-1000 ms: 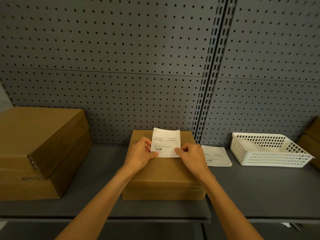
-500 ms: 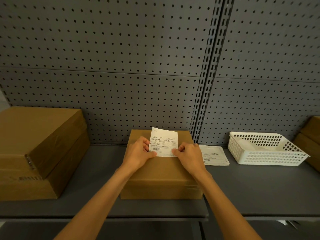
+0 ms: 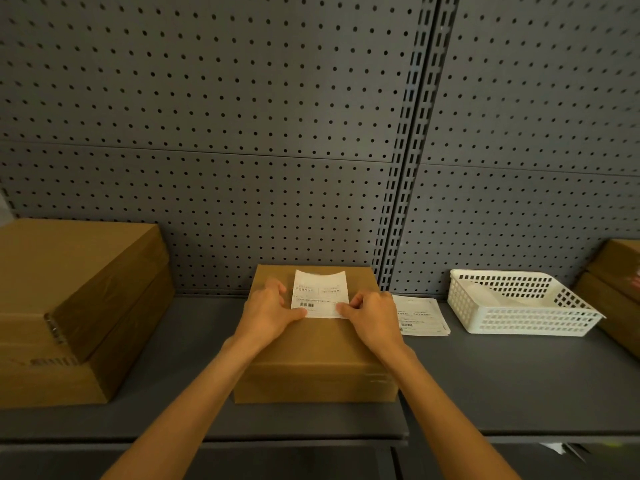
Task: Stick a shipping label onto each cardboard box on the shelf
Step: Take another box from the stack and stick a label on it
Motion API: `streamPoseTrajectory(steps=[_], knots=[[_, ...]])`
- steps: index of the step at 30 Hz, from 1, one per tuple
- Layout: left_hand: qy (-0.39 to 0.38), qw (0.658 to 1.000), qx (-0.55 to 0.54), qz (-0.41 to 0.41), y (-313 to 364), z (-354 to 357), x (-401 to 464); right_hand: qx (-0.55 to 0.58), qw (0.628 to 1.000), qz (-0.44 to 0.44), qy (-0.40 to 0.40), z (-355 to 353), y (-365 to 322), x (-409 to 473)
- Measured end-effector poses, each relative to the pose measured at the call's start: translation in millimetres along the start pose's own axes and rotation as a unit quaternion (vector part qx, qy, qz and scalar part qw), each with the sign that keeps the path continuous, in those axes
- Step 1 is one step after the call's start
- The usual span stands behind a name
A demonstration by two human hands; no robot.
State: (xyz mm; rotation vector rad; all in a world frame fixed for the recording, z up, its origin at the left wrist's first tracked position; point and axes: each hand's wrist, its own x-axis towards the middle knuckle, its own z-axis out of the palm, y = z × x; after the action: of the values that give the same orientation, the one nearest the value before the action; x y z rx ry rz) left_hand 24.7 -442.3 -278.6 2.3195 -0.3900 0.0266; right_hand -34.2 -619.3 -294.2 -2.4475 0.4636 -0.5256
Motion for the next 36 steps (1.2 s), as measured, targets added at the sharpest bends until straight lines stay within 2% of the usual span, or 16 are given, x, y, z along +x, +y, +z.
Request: streamPoseTrajectory(steps=[4, 6, 9, 12, 15, 19, 27, 36], knots=[[0.010, 0.999, 0.012, 0.038, -1, 0, -6, -0.050, 0.996, -0.051, 0.044, -5, -4, -4], [0.022, 0.995, 0.031, 0.089, -1, -1, -11, -0.099, 0.986, -0.120, 0.053, -7, -10, -11], [0.011, 0.979, 0.105, 0.176, -4, -5, -16, -0.143, 0.966, -0.213, -0.030, -10, -20, -25], [-0.065, 0.955, 0.188, 0.222, -9, -6, -19, -0.177, 0.946, -0.240, -0.129, -6, -22, -34], [-0.138, 0.937, 0.232, 0.221, -14, -6, -20, -0.189, 0.934, -0.230, -0.199, -6, -21, -37], [-0.176, 0.936, 0.236, 0.194, -16, -7, -20, -0.200, 0.928, -0.216, -0.227, -8, -17, -36], [-0.179, 0.932, 0.246, 0.195, -18, -7, -21, -0.210, 0.939, -0.154, -0.225, -32, 12, -32], [-0.179, 0.931, 0.251, 0.194, -16, -5, -22, -0.217, 0.944, -0.147, -0.200, -27, -10, -30]])
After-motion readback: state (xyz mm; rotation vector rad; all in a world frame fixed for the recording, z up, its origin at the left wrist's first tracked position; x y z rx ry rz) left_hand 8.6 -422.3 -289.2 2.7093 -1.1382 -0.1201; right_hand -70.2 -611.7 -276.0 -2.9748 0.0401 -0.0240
